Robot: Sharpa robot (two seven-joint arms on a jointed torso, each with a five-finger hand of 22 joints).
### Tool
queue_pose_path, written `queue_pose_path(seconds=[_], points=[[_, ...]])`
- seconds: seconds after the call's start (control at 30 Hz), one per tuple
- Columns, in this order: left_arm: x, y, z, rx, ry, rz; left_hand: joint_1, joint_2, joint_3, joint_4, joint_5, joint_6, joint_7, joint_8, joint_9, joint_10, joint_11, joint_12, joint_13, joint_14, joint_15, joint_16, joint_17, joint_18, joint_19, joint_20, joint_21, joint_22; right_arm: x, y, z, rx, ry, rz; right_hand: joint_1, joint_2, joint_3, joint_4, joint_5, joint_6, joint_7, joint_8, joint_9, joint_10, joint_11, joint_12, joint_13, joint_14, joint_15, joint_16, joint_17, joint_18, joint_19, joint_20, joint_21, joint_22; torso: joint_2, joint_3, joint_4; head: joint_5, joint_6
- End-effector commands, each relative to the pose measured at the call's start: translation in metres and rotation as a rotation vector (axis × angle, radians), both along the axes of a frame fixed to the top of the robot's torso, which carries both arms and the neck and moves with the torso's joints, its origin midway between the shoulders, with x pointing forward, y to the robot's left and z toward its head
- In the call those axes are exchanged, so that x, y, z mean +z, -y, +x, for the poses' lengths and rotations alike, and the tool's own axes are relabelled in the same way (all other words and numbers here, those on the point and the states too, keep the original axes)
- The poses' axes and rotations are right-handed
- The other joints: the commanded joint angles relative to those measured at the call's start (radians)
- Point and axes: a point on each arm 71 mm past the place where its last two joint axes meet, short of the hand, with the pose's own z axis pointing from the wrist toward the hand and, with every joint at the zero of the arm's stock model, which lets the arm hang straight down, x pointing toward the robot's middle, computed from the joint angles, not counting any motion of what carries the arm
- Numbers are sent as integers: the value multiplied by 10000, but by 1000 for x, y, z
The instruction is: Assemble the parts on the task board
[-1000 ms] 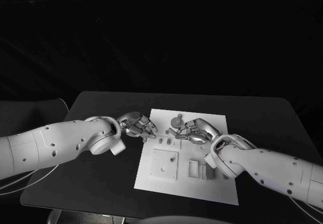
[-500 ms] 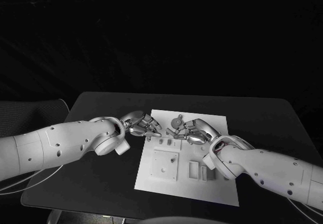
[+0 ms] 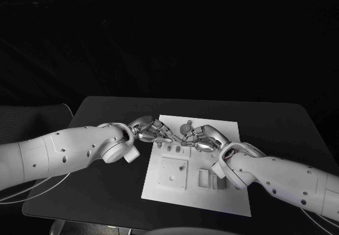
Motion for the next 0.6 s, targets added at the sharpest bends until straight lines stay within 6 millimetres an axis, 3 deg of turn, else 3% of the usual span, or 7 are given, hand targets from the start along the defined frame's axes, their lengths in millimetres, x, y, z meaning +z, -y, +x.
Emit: queue_pose_path(seconds=[0.03, 0.6], points=[[0, 4, -2, -222, -204, -271, 61, 126, 72, -35, 76, 117, -5, 90, 16, -56, -19, -20, 3, -27, 50, -29, 9, 212, 54, -8, -48, 17, 1, -3, -2, 232, 5, 96, -1, 97, -4, -64, 37, 30, 108, -62, 8, -42, 52, -56, -12, 3, -53, -61, -13, 63, -28, 34, -48, -9, 0, 2, 2, -2, 0], [-1, 12, -3, -568, -338, -140, 295, 285, 176, -34, 183, 285, -38, 173, 24, -105, -10, -23, 1, -27, 52, -22, 30, 209, 57, -5, -74, 61, 2, -8, -4, 400, 3, 180, 5, 114, -2, -76, 46, 27, 110, -68, 9, -49, 55, -55, -8, -4, -49, -61, -11, 63, -35, 36, -52, -9, 0, -1, 2, 12, -14]])
